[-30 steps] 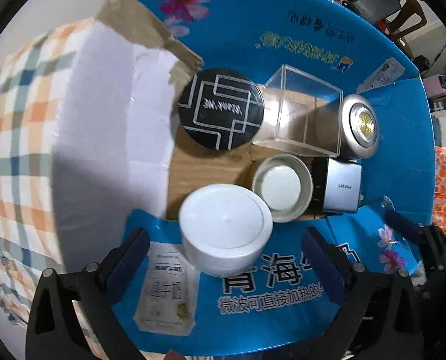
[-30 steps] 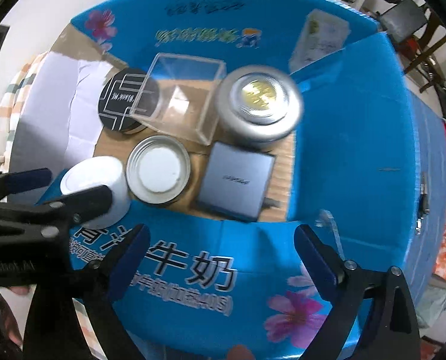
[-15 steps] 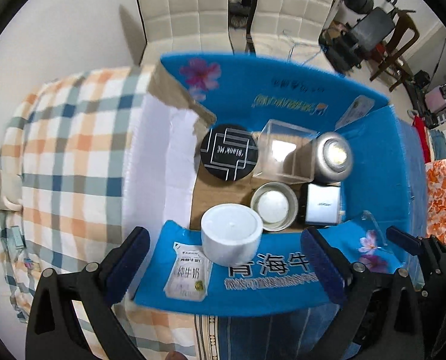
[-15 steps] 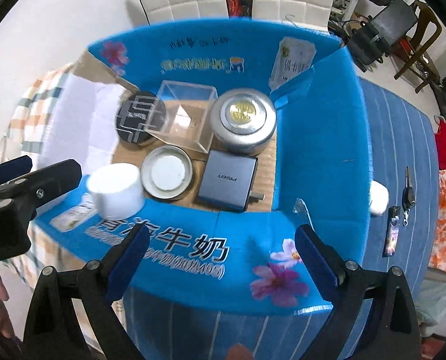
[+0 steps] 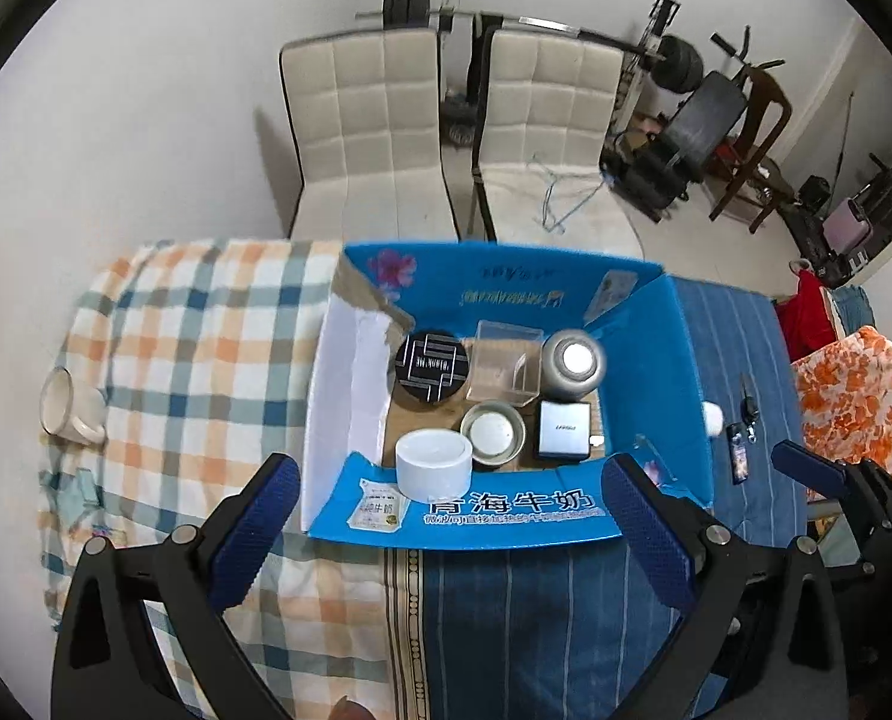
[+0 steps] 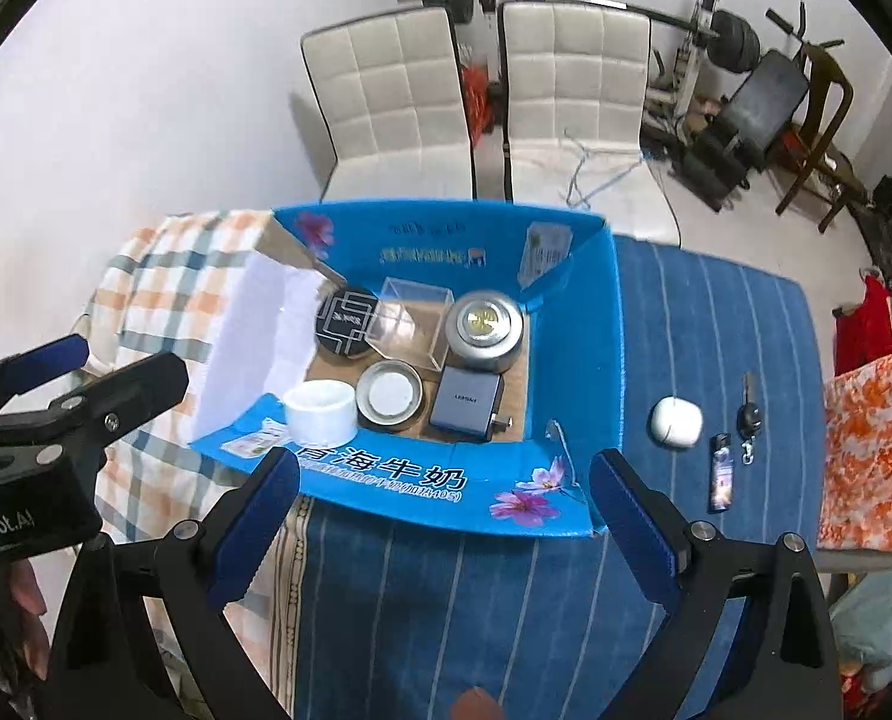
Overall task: Organize rigid objects
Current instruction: 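Grasp the white earbud case with the left tool while the right tool grasps the blue lighter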
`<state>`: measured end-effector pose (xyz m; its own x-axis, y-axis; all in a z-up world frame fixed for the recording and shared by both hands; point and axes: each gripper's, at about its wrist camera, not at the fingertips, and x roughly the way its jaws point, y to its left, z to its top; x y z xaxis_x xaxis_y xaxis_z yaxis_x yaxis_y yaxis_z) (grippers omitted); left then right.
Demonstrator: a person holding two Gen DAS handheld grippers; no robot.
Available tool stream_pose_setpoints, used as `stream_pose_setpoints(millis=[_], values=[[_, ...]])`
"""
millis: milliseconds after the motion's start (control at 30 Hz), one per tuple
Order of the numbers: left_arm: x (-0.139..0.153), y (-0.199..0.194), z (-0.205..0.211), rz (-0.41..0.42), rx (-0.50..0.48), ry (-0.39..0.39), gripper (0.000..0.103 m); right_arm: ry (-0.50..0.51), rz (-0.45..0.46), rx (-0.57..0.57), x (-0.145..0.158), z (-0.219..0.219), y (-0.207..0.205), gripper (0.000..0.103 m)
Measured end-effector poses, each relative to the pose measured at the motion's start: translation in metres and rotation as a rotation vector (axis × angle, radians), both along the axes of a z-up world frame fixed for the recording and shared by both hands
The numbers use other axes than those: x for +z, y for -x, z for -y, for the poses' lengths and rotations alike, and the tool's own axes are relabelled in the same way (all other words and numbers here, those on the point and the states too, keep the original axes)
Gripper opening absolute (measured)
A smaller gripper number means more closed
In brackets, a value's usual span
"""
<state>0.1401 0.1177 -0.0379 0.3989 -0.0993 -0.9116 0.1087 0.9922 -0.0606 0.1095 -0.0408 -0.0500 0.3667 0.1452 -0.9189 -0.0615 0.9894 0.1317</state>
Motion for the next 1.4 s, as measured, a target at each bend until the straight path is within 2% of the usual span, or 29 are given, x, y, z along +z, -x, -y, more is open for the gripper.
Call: stream_pose_setpoints(millis=[167, 300, 433, 600, 700, 767, 867, 933, 1000, 1067, 1133, 1167, 1200, 1233, 1300, 1400], values=[[0.024, 0.013, 0.004, 0.045, 0.003, 0.011, 0.103, -0.018, 0.047, 0.018, 0.026, 0.004, 0.017, 0.099], [0.034, 0.021, 0.015, 0.07, -0.009, 0.01, 0.103, -0.044, 0.054, 0.001, 0.029, 0.016, 0.022, 0.099], [0.028, 0.02, 0.037, 0.064, -0.031, 0.017, 0.103, -0.061, 0.045, -0.05, 0.023, 0.045, 0.025, 0.099], [0.005, 0.011, 0.093, 0.018, -0.101, 0.054, 0.103, 0.006, 0.013, -0.19, 0.003, 0.117, 0.03, 0.099], [-0.013, 0.005, 0.132, 0.003, -0.138, 0.039, 0.103, 0.043, -0.033, -0.313, -0.029, 0.176, 0.029, 0.099], [-0.029, -0.004, 0.159, 0.002, -0.153, 0.008, 0.103, 0.064, -0.071, -0.381, -0.06, 0.213, 0.025, 0.099], [-0.06, -0.026, 0.196, -0.007, -0.153, -0.074, 0.103, 0.054, -0.16, -0.42, -0.125, 0.255, 0.009, 0.098], [-0.077, -0.038, 0.212, -0.021, -0.152, -0.114, 0.103, 0.0, -0.235, -0.446, -0.17, 0.274, -0.001, 0.095], [-0.093, -0.049, 0.23, -0.046, -0.161, -0.164, 0.103, -0.01, -0.28, -0.451, -0.201, 0.282, -0.01, 0.09], [-0.099, -0.053, 0.247, -0.05, -0.177, -0.193, 0.103, -0.019, -0.308, -0.436, -0.227, 0.282, -0.018, 0.09], [-0.103, -0.056, 0.262, -0.045, -0.19, -0.227, 0.103, -0.036, -0.329, -0.429, -0.246, 0.281, -0.023, 0.08], [-0.104, -0.056, 0.27, -0.052, -0.208, -0.23, 0.103, -0.024, -0.34, -0.433, -0.253, 0.281, -0.024, 0.07], [-0.106, -0.057, 0.279, -0.061, -0.224, -0.235, 0.103, 0.008, -0.303, -0.429, -0.25, 0.28, -0.024, 0.058], [-0.107, -0.059, 0.285, -0.065, -0.232, -0.242, 0.103, 0.036, -0.305, -0.421, -0.25, 0.279, -0.024, 0.051], [-0.108, -0.06, 0.298, -0.074, -0.254, -0.23, 0.103, 0.057, -0.312, -0.416, -0.249, 0.283, -0.022, 0.026], [-0.111, -0.064, 0.319, -0.087, -0.271, -0.216, 0.103, 0.001, -0.347, -0.448, -0.248, 0.312, -0.016, 0.026]])
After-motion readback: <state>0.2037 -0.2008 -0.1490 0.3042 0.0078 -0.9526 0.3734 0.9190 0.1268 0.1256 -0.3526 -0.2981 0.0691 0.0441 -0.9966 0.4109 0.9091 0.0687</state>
